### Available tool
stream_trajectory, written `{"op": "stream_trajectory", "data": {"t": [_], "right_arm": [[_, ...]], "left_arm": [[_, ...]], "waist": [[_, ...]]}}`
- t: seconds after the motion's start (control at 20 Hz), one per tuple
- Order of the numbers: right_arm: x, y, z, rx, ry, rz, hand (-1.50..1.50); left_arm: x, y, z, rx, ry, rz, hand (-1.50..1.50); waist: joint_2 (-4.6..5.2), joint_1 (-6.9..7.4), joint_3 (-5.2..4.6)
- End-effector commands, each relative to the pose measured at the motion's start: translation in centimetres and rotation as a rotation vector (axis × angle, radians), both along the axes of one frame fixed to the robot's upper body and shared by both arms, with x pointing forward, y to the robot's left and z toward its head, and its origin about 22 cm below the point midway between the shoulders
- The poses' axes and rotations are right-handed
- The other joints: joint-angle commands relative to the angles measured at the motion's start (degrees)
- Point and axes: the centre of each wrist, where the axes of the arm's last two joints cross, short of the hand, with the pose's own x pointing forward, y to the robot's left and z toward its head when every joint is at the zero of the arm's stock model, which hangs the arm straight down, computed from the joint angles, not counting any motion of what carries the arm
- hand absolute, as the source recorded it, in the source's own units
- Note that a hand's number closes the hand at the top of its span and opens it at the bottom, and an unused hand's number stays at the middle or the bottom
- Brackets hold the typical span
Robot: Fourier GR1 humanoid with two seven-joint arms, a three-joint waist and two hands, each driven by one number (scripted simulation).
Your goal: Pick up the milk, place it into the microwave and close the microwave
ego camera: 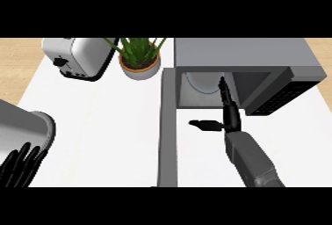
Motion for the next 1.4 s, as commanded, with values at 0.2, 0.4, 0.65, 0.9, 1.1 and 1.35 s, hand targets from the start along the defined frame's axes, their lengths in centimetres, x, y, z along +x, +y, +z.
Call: {"op": "stream_trajectory", "data": {"t": [0.2, 0.4, 0.65, 0.9, 1.1, 1.35], "right_arm": [[-4.0, -0.6, -1.8, 0.116, -0.024, 0.080, -1.50], [-7.2, -1.2, -2.2, 0.113, -0.025, 0.074, -1.50], [-10.4, -4.2, -0.8, 0.209, -0.068, 0.060, -1.50], [-14.1, -7.5, 1.8, 0.214, -0.057, 0.054, 1.50], [-15.5, -9.2, 3.2, 0.250, -0.110, -0.020, -1.50], [-18.8, -11.9, 6.4, 0.218, -0.114, -0.039, -1.50]], "left_arm": [[0.7, -1.7, 0.1, 0.010, -0.008, -0.158, -1.50], [3.0, -3.9, 0.2, 0.089, 0.011, -0.198, 1.50], [6.2, -6.9, 1.9, 0.128, -0.020, -0.224, 1.50], [7.8, -10.5, 1.3, 0.192, -0.007, -0.284, 1.50], [10.6, -13.8, 1.3, 0.275, -0.033, -0.297, 1.50], [13.1, -16.7, 0.5, 0.310, -0.045, -0.368, 1.50]], "waist": [[-0.38, -0.72, -0.09], [-0.44, -1.68, -0.15], [-0.16, -1.83, -0.11], [0.03, -1.30, -0.10], [0.18, -1.05, -0.06], [0.18, -1.26, -0.09]]}}
